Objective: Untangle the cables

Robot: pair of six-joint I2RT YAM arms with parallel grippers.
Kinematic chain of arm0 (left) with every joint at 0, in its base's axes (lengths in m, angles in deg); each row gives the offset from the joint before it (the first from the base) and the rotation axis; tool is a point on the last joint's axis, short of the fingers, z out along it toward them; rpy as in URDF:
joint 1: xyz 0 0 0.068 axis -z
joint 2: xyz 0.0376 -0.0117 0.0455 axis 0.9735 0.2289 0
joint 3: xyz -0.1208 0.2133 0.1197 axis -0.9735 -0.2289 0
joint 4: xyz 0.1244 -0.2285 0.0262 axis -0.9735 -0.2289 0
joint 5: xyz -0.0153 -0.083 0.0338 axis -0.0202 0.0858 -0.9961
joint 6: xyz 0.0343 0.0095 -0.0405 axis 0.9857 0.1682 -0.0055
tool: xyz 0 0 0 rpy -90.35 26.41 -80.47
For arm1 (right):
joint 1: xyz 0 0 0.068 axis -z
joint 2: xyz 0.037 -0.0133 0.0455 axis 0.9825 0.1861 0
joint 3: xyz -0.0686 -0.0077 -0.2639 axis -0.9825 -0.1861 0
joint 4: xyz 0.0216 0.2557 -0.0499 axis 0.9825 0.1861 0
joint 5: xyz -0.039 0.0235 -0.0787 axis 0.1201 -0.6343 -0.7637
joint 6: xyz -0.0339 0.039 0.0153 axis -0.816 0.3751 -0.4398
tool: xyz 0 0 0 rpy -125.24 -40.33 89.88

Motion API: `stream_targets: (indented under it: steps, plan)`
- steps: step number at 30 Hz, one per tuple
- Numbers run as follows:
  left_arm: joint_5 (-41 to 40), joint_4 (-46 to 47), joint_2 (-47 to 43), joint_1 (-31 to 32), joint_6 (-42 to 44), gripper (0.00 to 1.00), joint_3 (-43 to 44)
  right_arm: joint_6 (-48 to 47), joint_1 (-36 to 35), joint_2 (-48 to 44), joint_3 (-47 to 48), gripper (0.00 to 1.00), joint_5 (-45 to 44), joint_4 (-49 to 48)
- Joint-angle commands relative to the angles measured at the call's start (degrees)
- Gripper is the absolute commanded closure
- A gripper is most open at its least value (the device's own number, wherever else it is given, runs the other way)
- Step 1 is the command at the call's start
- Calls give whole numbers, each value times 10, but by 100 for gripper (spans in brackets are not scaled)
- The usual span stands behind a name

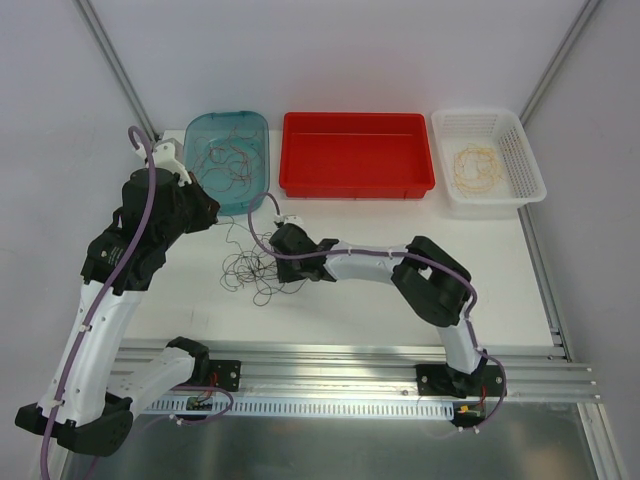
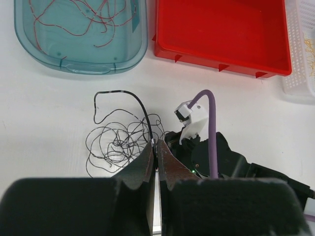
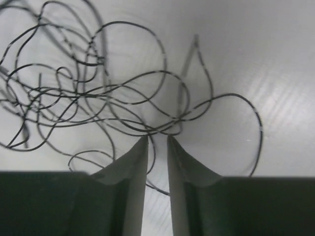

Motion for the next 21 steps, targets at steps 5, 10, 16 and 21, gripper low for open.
stream_targets:
  steps: [5,10,16,21]
  plan:
    - [-58,5,-6,5,5,100,-6,50,69,-44,-56,99,-92,151]
    - [-120,-3,3,5,23,100,-9,50,159,-138,-156,99,-109,185]
    - [-187,-16,10,1,49,100,-5,-1,359,-271,-264,99,-104,227]
    - [-233,-29,16,-4,72,100,-12,-14,500,-317,-310,99,-74,223]
